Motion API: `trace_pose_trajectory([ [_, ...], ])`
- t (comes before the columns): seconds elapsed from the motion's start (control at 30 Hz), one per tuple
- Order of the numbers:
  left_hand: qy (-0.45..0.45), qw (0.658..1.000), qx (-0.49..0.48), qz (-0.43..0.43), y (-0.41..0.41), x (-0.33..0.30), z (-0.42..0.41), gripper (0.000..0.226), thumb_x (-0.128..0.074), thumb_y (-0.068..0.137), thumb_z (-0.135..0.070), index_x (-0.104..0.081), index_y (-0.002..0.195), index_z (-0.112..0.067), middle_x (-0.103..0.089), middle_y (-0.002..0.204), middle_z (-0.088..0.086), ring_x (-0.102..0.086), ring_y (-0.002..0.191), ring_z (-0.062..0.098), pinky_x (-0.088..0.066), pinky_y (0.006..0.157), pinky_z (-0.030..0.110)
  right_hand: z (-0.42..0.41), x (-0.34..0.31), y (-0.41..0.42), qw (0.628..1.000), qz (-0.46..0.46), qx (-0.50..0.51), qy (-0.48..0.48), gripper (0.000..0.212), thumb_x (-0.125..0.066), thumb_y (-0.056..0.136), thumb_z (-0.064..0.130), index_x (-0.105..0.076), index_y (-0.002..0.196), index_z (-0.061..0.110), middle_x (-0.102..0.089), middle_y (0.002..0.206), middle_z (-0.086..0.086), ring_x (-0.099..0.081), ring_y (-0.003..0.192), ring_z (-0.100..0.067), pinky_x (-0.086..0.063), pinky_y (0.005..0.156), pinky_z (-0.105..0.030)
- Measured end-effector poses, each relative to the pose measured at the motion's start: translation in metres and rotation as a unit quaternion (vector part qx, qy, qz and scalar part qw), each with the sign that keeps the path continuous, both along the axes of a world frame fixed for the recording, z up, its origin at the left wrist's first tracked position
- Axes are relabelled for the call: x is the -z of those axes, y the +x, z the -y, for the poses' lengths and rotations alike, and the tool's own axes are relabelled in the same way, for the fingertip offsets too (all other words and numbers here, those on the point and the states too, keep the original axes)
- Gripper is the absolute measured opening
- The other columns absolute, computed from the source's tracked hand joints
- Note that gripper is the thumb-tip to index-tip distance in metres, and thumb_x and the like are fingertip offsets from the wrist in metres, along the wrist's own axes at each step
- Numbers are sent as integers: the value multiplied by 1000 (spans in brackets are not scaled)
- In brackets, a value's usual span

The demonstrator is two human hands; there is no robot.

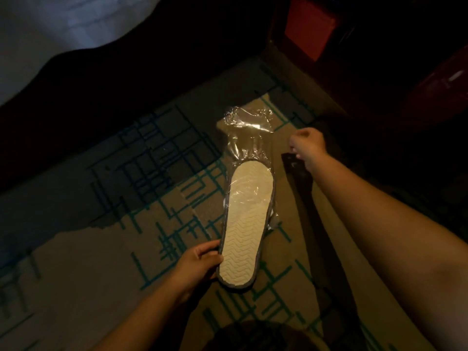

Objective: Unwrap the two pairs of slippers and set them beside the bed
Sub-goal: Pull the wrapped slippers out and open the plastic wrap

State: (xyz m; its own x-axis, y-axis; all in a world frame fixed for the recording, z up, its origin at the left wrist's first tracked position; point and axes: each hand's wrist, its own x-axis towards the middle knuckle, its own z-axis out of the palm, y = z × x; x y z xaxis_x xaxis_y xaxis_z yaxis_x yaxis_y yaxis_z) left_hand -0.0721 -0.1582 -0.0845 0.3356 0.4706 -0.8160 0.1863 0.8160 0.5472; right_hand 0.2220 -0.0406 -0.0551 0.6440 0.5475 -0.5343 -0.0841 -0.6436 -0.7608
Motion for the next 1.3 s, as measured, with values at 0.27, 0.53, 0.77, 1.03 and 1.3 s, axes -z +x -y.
trace_pose_trajectory([
  [0.27,-17,998,-22,60,3,2,-12,31,-51,86,3,-64,100,-21,-77,78,-7,-71,72,5,-57,59,20,76,3,-43,964,-240,-69,-93,36,-67,79,39,-53,106,19,-61,110,-9,-61,96,-25,-52,76,-36],
  [0.53,3,997,25,72,17,0,-7,33,-49,86,5,-64,97,-23,-76,74,-10,-69,67,0,-55,56,17,44,-9,-44,979,-201,10,25,21,-68,79,6,-58,97,8,-65,93,-11,-61,71,-18,-53,68,-31],
  [0.77,0,999,5,44,3,2,-3,32,-53,85,3,-64,105,-20,-77,82,-7,-70,74,5,-54,61,21,-6,-16,-9,987,-124,-102,-29,40,-67,80,4,-53,117,11,-65,109,-11,-59,72,-17,-50,60,-27],
  [1.03,-19,998,-53,23,-22,5,2,31,-52,86,1,-62,112,-15,-75,93,1,-70,77,10,-55,65,23,16,14,26,958,228,-147,-94,71,-71,76,26,-35,137,20,-44,138,-16,-48,120,-35,-48,92,-50],
  [1.3,-9,994,-104,31,-16,4,-13,33,-51,88,-2,-60,115,-17,-75,89,-3,-69,81,10,-53,75,27,57,35,-27,747,490,-434,-117,56,-45,90,40,-29,142,28,-31,151,-8,-19,142,-30,-9,114,-56],
])
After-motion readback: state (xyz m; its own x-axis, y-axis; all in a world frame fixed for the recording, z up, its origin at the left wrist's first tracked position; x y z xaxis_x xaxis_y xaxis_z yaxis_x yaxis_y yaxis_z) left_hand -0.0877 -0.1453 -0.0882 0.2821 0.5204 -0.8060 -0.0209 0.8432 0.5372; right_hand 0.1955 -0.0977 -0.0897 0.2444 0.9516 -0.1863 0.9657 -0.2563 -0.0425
